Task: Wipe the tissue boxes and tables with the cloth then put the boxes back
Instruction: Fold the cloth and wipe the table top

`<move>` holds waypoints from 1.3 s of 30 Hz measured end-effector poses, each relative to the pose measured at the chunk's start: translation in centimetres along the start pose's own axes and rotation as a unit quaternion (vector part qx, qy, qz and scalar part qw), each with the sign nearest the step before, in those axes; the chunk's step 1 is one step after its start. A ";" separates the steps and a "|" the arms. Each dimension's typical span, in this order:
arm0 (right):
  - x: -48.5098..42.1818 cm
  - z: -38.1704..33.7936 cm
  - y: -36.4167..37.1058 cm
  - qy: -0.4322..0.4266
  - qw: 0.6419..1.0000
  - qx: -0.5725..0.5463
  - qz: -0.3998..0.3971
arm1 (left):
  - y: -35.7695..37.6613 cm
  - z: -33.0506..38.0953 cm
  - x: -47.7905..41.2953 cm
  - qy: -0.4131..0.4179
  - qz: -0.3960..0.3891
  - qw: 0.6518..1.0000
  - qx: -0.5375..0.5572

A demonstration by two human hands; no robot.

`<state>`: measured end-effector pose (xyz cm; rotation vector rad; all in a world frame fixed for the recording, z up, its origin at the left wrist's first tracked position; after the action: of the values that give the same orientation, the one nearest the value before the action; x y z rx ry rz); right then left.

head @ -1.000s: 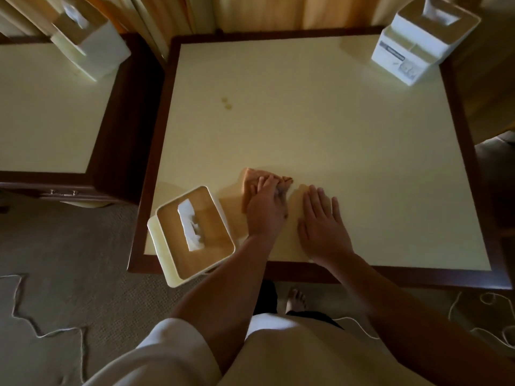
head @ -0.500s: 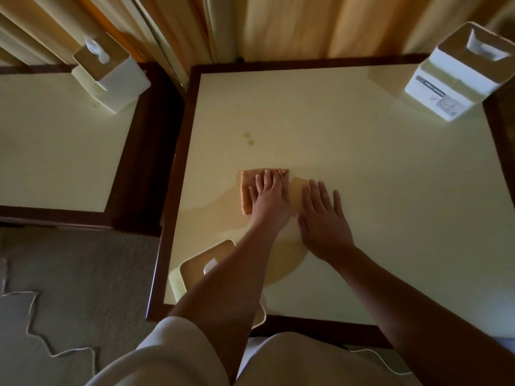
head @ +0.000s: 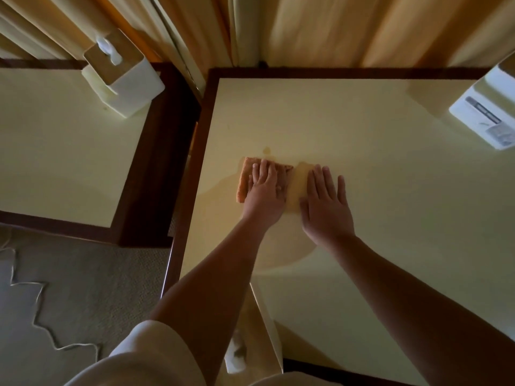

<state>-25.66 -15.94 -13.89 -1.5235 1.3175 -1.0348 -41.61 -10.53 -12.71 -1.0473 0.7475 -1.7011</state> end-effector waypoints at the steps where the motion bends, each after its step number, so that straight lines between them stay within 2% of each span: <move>1: -0.8 0.0 0.0 0.001 1.000 0.003 0.003 | -0.3 -0.5 -0.7 -0.003 0.003 1.000 -0.009; 9: -2.7 0.3 1.1 0.000 0.999 0.046 0.022 | -2.2 -0.2 -6.1 -0.013 0.030 0.996 -0.089; 16: -3.9 -0.3 1.1 -0.016 0.999 0.048 0.008 | -1.0 -1.7 -3.1 0.104 0.029 0.989 -0.097; 22: -7.6 -2.2 1.2 -0.011 0.999 0.051 0.001 | -2.5 -1.5 -7.8 0.005 0.036 0.995 -0.093; 27: -7.5 -1.9 1.6 -0.022 0.998 0.051 0.010 | -1.7 -1.5 -3.2 0.071 0.040 0.993 -0.088; 29: -7.6 -2.0 1.5 -0.020 0.998 0.052 0.008 | -2.1 -2.7 -3.8 0.067 0.052 0.991 -0.101; 34: -7.5 -2.1 1.1 -0.010 0.998 0.054 0.006 | -4.1 -1.8 -10.8 -0.041 0.057 0.993 -0.096; 39: -7.6 -2.2 1.1 -0.011 0.998 0.066 -0.003 | -2.6 -0.2 -7.7 0.042 0.051 0.994 -0.089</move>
<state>-28.83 -8.69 -14.76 -1.4363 1.2062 -1.0830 -41.65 -2.43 -12.92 -1.0439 1.0054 -1.6221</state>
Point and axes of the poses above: each hand's wrist, its own x-axis away from the middle knuckle, its own y-axis out of the palm, z = x × y, the point moved 2 cm from there along -x, towards the middle knuckle, and after that the axes turned 6 degrees about -x, right-handed, at the moved point
